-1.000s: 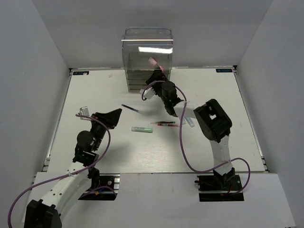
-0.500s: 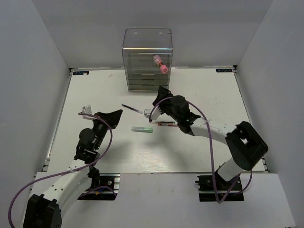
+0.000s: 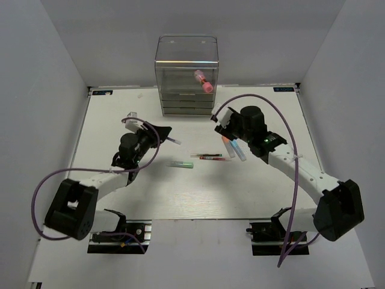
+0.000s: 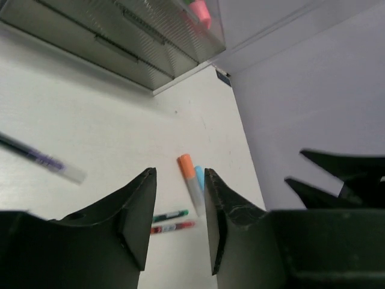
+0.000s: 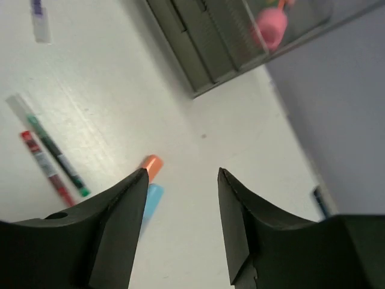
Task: Sort the stationery into containers
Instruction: Open the drawer in the storage box.
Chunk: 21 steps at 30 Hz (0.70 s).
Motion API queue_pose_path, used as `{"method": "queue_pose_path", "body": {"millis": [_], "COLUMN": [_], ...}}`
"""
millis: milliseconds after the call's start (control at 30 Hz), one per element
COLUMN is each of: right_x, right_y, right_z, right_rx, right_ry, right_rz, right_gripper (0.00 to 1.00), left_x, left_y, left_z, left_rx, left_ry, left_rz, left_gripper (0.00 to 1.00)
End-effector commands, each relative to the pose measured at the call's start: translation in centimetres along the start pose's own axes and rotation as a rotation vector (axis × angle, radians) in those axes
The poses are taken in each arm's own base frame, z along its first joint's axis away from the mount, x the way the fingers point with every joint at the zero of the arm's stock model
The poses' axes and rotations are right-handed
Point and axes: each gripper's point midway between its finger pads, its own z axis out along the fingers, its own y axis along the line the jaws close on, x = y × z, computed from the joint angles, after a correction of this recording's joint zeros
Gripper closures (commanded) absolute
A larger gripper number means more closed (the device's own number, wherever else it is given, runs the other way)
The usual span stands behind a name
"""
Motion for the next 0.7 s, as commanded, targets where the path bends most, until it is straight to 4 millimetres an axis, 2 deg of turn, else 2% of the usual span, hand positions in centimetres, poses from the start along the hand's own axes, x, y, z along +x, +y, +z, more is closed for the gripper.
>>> {"method": "queue_pose_path", "body": {"millis": [0, 33, 67, 100, 133, 167, 200, 233, 267, 300, 367, 433, 500, 533, 600, 633, 667], "right_x": [-0.1, 0.2, -0.1, 0.0, 0.8, 0.4, -0.1, 0.2, 1.8, 3.4, 3.5, 4.2, 4.6, 4.6, 4.8, 4.8, 4.8], "right_y": [1.7, 2.2, 2.2, 3.0, 4.3, 4.2, 3.7, 4.0, 3.3, 2.5, 2.3, 4.1, 4.9, 4.5, 3.4, 3.4, 3.2], "right_z": [-2.0, -2.3, -2.8, -3.1, -3.2, -3.2, -3.6, -3.6, -3.8, -3.8, -4.2, -4.4, -4.6, -4.5, -4.7, -4.8, -5.0], "right_rx": [-0.113, -0.13, -0.136, -0.152, -0.171, -0.147, -0.13, -0.131, -0.085, -0.015, -0.004, -0.063, -0.107, -0.095, -0.062, -0.064, -0.062], "right_ry": [-0.013, -0.012, -0.031, -0.044, -0.035, -0.096, -0.141, -0.172, -0.143, -0.129, -0.148, -0.186, -0.2, -0.2, -0.202, -0.209, -0.215], "right_rz": [0.403, 0.448, 0.55, 0.579, 0.609, 0.669, 0.673, 0.676, 0.677, 0.648, 0.646, 0.689, 0.692, 0.686, 0.684, 0.683, 0.684], "right_gripper": [0.44, 0.47, 0.5, 0.54, 0.64, 0.7, 0.74, 0.83, 0.88, 0.96, 0.98, 0.94, 0.83, 0.71, 0.57, 0.5, 0.5], "left_x": [-2.4, -2.3, -1.4, -2.3, -2.3, -2.0, -2.0, -1.9, -2.6, -1.8, -1.7, -0.9, -1.1, -0.4, -0.6, 0.3, 0.2], "left_y": [-3.8, -3.6, -2.2, -3.1, -2.7, -2.1, -1.9, -1.7, -2.0, -1.1, -0.7, 0.1, 0.3, 0.7, 0.8, 1.5, 1.8], "left_z": [3.1, 3.9, 5.1, 6.3, 7.1, 8.7, 9.4, 10.1, 11.1, 12.9, 13.5, 14.9, 15.8, 16.2, 17.1, 17.5, 17.9], "left_rx": [0.12, 0.118, 0.088, 0.115, 0.102, 0.089, 0.09, 0.085, 0.089, 0.072, 0.062, 0.047, 0.045, 0.032, 0.025, 0.005, -0.002], "left_ry": [-0.051, -0.049, -0.026, -0.046, -0.05, -0.04, -0.041, -0.037, -0.057, -0.044, -0.048, -0.039, -0.049, -0.044, -0.056, -0.04, -0.048], "left_rz": [-0.024, -0.025, -0.042, -0.037, -0.039, -0.041, -0.041, -0.042, -0.04, -0.043, -0.044, -0.037, -0.037, -0.038, -0.029, -0.03, -0.03], "left_gripper": [0.52, 0.57, 0.57, 0.58, 0.6, 0.6, 0.61, 0.61, 0.61, 0.61, 0.61, 0.61, 0.59, 0.59, 0.58, 0.58, 0.58]}}
